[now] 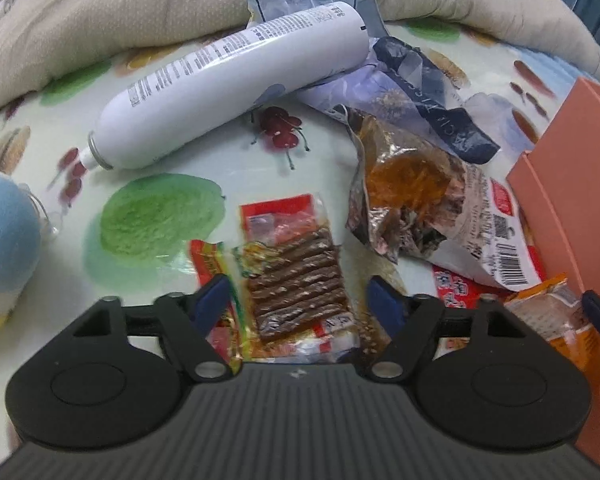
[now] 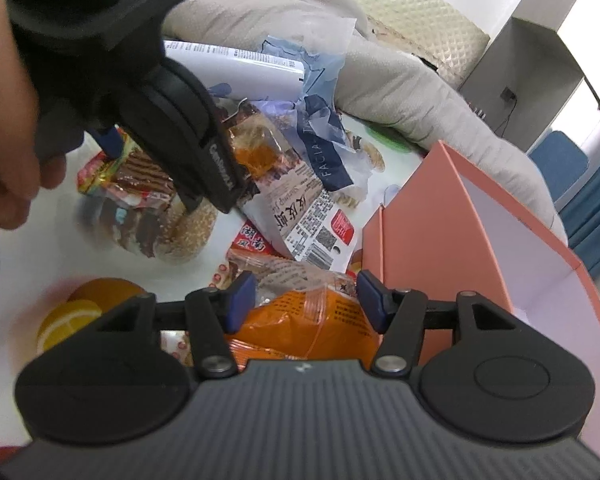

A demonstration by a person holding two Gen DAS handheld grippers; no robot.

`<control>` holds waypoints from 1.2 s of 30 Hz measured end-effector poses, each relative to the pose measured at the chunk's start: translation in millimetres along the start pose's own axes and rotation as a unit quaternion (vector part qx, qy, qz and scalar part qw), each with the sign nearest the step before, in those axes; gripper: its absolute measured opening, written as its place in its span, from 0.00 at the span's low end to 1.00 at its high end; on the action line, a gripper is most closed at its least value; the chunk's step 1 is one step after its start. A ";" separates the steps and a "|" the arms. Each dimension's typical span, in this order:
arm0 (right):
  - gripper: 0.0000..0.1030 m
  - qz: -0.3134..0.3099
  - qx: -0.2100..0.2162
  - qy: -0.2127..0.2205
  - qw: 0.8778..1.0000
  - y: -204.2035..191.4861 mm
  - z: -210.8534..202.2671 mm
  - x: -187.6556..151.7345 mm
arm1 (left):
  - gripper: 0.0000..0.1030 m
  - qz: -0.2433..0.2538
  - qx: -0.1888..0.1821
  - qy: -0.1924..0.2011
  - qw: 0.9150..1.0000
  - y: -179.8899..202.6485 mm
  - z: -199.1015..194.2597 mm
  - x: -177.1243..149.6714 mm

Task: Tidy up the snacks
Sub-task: 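Lower the left tool onto the brown sausage-stick pack while the right tool lowers onto the orange pack, then close the left tool on the sausage-stick pack while the right tool closes on the orange pack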

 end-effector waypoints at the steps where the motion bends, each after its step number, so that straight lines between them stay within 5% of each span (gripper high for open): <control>1: 0.53 0.005 0.000 -0.001 1.000 0.3 0.0 0.6 | 0.66 -0.002 0.002 0.001 1.000 -1.7 -0.6 0.9; 11: 0.29 0.005 0.015 0.025 1.000 -2.8 -10.8 7.3 | 0.55 -0.001 -0.017 -0.004 1.000 -4.4 -18.5 -15.1; 23: 0.28 0.019 0.076 0.028 0.997 -21.6 -59.2 -6.3 | 0.54 -0.040 -0.024 -0.023 0.999 -23.2 -68.9 -83.0; 36: 0.28 0.044 0.126 0.004 0.991 -24.8 -133.6 -56.9 | 0.54 -0.071 -0.039 -0.032 0.996 1.0 -148.8 -180.8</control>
Point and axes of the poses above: each gripper's, at about its wrist camera, not at the fingertips, and z roughly the way its jaws point, y to its right, x to its top, the point moved 9 cm from there along z, roughly the way its jaws point, and after that the axes turned 4 degrees about x, right-handed, at the moved point
